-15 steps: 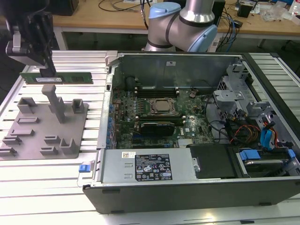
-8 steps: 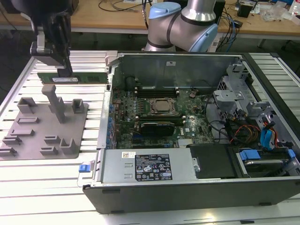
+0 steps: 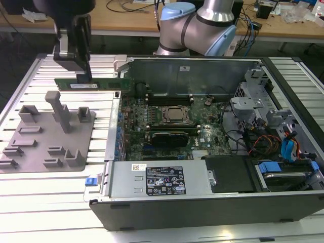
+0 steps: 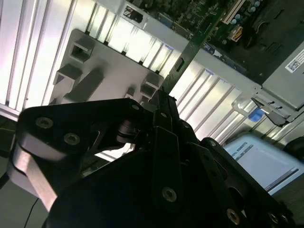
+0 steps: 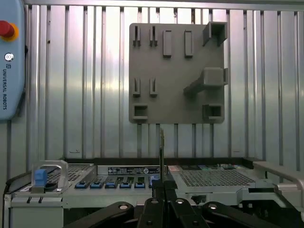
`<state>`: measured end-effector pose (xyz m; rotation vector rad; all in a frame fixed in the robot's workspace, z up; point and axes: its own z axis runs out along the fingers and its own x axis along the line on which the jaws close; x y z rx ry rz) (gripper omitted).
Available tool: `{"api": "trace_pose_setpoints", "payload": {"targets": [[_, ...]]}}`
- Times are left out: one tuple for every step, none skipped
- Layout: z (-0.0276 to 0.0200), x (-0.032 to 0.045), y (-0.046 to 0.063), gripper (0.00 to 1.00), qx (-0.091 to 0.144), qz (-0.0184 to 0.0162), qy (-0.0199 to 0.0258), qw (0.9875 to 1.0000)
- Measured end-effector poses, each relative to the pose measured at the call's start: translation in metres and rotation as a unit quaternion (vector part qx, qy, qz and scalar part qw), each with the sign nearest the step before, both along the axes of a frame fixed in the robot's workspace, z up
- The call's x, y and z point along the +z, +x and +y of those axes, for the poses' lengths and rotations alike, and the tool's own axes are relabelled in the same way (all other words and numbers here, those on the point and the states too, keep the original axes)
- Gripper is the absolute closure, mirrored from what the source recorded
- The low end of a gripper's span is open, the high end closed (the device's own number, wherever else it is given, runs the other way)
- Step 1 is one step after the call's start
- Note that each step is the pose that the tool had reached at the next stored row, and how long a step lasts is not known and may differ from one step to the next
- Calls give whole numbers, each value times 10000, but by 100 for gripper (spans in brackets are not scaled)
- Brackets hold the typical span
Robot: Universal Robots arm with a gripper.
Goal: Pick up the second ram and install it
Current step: 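Pick up the second ram and move it above second insertion slot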
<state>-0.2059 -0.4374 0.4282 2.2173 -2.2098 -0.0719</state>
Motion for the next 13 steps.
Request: {"api": "trace_pose_setpoints", "payload": {"targets": [[0, 0, 54, 91, 0, 0, 0, 10000], [0, 0, 115, 91, 0, 0, 0, 10000], [0, 0, 223, 91, 0, 0, 0, 10000], [0, -1, 292, 91, 0, 0, 0, 10000], [0, -3, 345, 91, -1, 0, 0, 10000], [0, -3, 380, 91, 0, 0, 0, 10000], [0, -4, 415, 91, 0, 0, 0, 10000], [0, -6, 472, 91, 0, 0, 0, 10000], [0, -6, 500, 91, -1, 0, 0, 10000], [0, -7, 541, 91, 0, 0, 0, 10000], [0, -8, 597, 91, 0, 0, 0, 10000], [0, -9, 638, 91, 0, 0, 0, 10000], [0, -10, 667, 91, -1, 0, 0, 10000]]}}
